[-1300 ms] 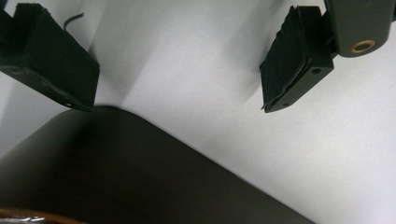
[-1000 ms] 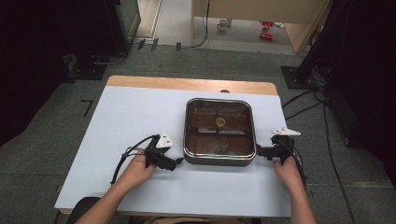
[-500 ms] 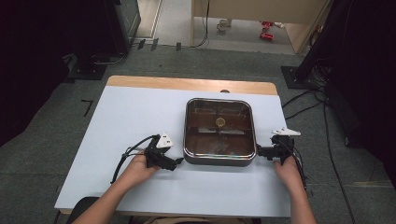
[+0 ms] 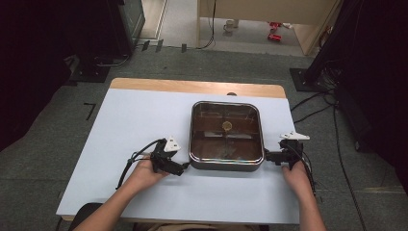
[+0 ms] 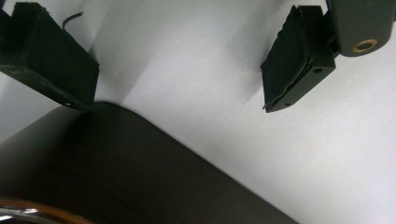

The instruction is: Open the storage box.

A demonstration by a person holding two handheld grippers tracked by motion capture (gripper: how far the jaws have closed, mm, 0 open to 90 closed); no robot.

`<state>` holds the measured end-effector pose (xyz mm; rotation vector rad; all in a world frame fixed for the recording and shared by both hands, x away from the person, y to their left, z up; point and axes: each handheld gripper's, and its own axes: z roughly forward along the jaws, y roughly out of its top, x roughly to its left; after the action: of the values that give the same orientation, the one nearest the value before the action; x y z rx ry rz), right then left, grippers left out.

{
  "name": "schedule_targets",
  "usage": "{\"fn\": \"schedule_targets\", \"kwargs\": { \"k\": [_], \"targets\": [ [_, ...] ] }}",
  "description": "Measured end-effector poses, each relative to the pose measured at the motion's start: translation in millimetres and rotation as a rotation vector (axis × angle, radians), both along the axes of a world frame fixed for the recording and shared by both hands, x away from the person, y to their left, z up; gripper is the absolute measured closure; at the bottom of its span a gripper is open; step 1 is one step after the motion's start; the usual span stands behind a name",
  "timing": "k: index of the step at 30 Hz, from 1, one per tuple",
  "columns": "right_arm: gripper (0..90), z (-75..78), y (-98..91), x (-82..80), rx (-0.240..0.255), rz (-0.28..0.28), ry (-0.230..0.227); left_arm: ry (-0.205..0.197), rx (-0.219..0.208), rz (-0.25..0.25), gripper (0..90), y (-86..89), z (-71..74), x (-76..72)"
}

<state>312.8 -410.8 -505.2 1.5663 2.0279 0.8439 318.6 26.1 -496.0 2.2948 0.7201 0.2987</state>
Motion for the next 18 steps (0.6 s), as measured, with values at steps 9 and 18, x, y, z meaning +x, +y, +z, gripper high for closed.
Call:
{"fn": "schedule_targets", "kwargs": {
  "k": [9, 18],
  "targets": [
    [0.0, 0.0, 0.0, 0.0, 0.000, 0.000, 0.000, 0.023, 0.038, -0.001, 13.6, -3.7, 4.6, 0.2],
    [0.0, 0.0, 0.0, 0.0, 0.000, 0.000, 0.000, 0.071, 0.111, -0.032, 25.1, -5.4, 14.3, 1.2]
  ]
}}
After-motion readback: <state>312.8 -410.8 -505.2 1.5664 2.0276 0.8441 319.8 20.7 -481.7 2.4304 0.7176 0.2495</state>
